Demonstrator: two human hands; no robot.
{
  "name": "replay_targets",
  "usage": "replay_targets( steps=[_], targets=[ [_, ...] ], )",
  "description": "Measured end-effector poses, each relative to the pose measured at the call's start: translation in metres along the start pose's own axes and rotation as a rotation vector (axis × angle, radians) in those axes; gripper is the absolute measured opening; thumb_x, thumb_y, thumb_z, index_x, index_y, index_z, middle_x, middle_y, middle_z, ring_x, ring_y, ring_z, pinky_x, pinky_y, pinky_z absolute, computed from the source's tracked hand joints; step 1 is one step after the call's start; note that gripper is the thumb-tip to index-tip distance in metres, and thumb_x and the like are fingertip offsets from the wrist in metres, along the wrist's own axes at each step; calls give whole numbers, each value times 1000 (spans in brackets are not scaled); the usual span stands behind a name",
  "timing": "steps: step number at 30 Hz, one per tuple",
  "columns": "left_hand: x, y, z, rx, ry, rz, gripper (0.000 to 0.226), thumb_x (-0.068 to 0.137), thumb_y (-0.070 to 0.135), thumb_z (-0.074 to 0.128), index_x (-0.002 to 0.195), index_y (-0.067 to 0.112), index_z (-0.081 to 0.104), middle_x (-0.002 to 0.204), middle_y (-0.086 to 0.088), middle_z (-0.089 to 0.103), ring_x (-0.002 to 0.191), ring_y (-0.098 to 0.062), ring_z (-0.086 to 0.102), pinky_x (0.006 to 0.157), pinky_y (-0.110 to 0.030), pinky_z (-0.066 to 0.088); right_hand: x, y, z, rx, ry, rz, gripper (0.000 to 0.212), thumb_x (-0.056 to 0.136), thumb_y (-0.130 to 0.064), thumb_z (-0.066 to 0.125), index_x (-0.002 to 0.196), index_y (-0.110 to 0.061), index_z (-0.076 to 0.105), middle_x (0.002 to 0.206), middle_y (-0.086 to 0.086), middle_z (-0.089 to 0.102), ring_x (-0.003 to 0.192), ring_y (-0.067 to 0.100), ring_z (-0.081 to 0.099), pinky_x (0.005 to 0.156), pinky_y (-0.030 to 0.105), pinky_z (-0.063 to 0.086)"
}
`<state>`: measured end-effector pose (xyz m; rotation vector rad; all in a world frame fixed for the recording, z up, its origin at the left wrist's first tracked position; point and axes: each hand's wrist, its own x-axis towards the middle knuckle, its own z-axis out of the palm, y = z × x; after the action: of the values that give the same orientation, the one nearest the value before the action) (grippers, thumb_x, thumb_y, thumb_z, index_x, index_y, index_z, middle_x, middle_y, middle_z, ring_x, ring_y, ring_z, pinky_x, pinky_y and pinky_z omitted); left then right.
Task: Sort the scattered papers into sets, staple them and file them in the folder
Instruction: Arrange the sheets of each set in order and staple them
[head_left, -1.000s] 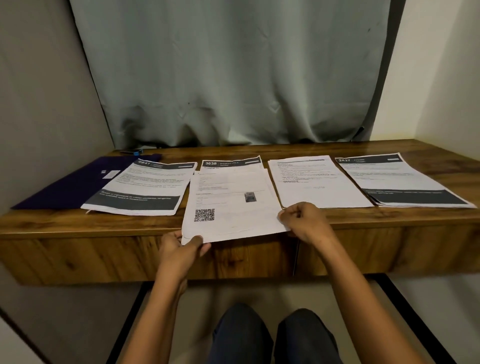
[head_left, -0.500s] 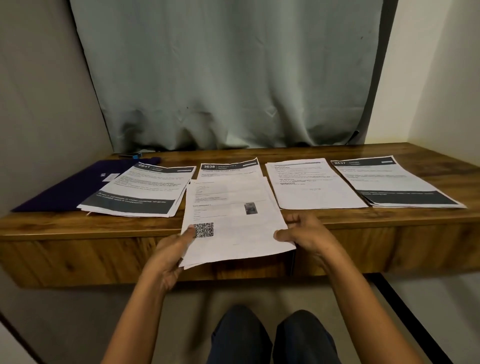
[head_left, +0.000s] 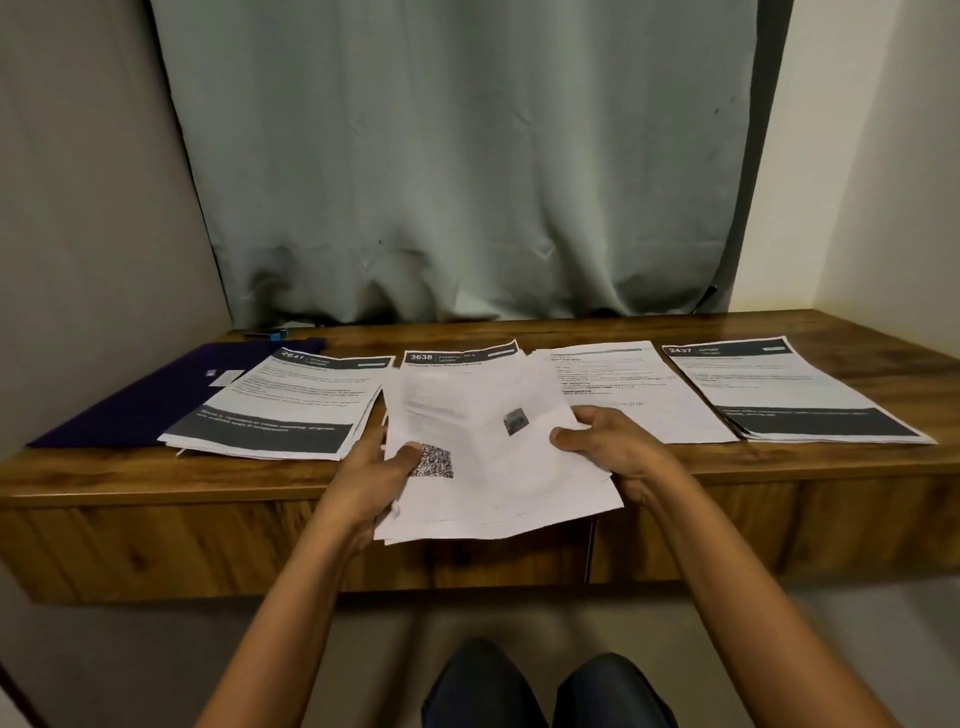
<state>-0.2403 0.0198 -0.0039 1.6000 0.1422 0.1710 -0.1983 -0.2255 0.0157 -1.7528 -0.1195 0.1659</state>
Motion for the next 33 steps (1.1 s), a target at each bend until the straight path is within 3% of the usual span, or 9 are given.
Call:
replay_targets(
  steps=[4,9,13,17,21,26,28,31,33],
  targets=[
    [18,36,6,56,36,230,25,92,2,58,109,19,52,111,-9,67,98,-29,66,91,-49,52,7,-29,-3,22,151,-221,26,92,-9,60,116,-18,59,108,0,69,90,18,69,75,34,57],
    [56,87,16,82,121,526,26,95,12,55,117,23,47,108,12,61,102,-11,60,83,-27,50,42,-65,-3,81,277,-400,30,94,-9,56,124,-13,54,120,-1,62,105,16,61,89,34,51],
    [88,96,29,107,246,661,29,99,16,49,127,12,47,114,5,58,98,-10,56,70,-9,45,77,-72,7,110,322,-453,28,96,-10,53,123,-14,52,118,0,61,105,16,59,90,34,50],
    [114,68,29,106,250,630,31,98,21,52,128,15,49,111,8,59,97,-10,59,82,-25,53,99,-54,14,59,339,-466,34,96,-7,52,130,-11,49,119,-2,56,110,15,54,93,30,45],
    [121,45,23,62,180,582,35,96,29,54,130,22,47,115,13,57,96,8,55,76,-10,48,110,-24,15,35,295,-395,44,92,-5,58,133,-13,44,128,3,55,114,18,52,88,29,45],
    [129,44,17,20,156,592,31,96,30,54,125,24,47,118,6,61,106,-10,61,86,-31,54,118,-13,15,106,265,-387,43,91,-3,59,129,-17,45,129,4,56,114,19,54,88,33,51],
    [131,52,18,-10,138,611,30,95,28,56,123,24,48,116,8,62,108,-10,61,87,-28,53,121,-18,15,131,262,-393,49,89,-1,60,133,-16,44,130,5,56,114,19,54,93,37,50],
    [132,72,20,-45,131,627,30,91,25,62,118,21,49,106,13,62,95,0,61,77,-16,53,123,-33,13,128,252,-438,56,86,-4,66,135,-14,42,122,0,57,106,13,55,89,30,47],
    [135,88,20,-52,155,648,29,89,26,65,114,20,50,103,11,64,91,-1,63,77,-17,54,124,-47,11,153,265,-477,50,88,-11,66,132,-14,44,117,-1,58,103,12,56,88,27,47]
  ],
)
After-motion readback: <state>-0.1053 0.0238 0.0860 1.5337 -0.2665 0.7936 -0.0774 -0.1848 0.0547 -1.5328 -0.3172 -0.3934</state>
